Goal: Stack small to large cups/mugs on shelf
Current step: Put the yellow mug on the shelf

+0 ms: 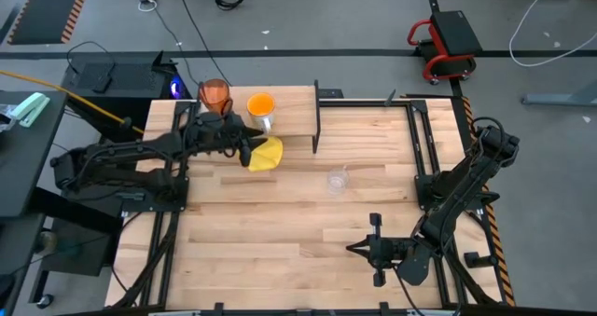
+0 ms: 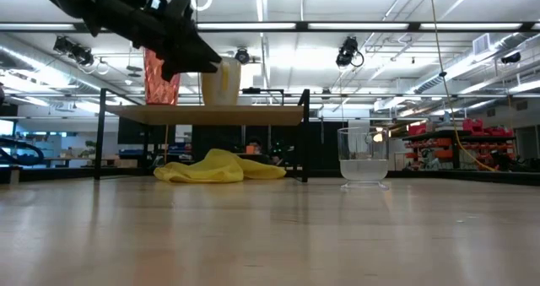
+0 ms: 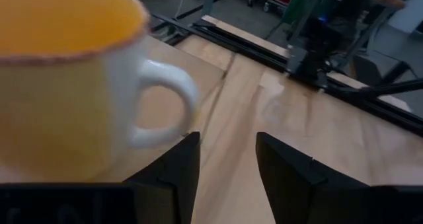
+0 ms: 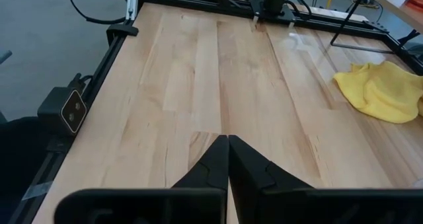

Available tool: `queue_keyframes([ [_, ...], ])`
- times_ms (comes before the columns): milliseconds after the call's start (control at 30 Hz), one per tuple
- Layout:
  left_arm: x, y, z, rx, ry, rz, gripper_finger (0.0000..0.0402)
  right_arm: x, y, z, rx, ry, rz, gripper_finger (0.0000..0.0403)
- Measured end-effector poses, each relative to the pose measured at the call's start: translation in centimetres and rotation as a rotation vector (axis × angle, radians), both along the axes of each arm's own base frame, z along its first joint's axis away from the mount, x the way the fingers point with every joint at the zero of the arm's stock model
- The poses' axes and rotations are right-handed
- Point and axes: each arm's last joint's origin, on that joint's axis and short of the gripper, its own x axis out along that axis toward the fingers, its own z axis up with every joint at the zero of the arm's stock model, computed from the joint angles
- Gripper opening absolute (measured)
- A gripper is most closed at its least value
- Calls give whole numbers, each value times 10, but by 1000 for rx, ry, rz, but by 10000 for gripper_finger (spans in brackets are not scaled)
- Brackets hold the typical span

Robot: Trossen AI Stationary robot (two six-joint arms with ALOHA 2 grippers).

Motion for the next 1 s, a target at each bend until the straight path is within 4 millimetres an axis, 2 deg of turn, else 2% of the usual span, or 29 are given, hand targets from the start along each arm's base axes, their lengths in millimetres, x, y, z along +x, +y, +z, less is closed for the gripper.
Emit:
queue_keyframes([
  [200, 2, -10, -5, -38, 50, 18, 155, 0, 0, 0, 0, 0, 0, 16],
  [400, -6, -23, -11, -66, 147, 69, 154, 0, 0, 0, 0, -1, 0, 16],
  [600, -6, -53, -10, -157, 146, -15, 147, 15, -15, 1, -26, 2, -51, 15],
  [800, -10, -88, -17, -161, 222, -32, 136, 60, -56, 8, -53, 9, 28, 5],
  [900, -13, -104, -20, -141, 240, -20, 131, 84, -89, 22, -39, -68, 108, 4],
  [1000, -17, -120, -21, -123, 239, -11, 127, 101, -134, 46, -1, -157, 109, 4],
])
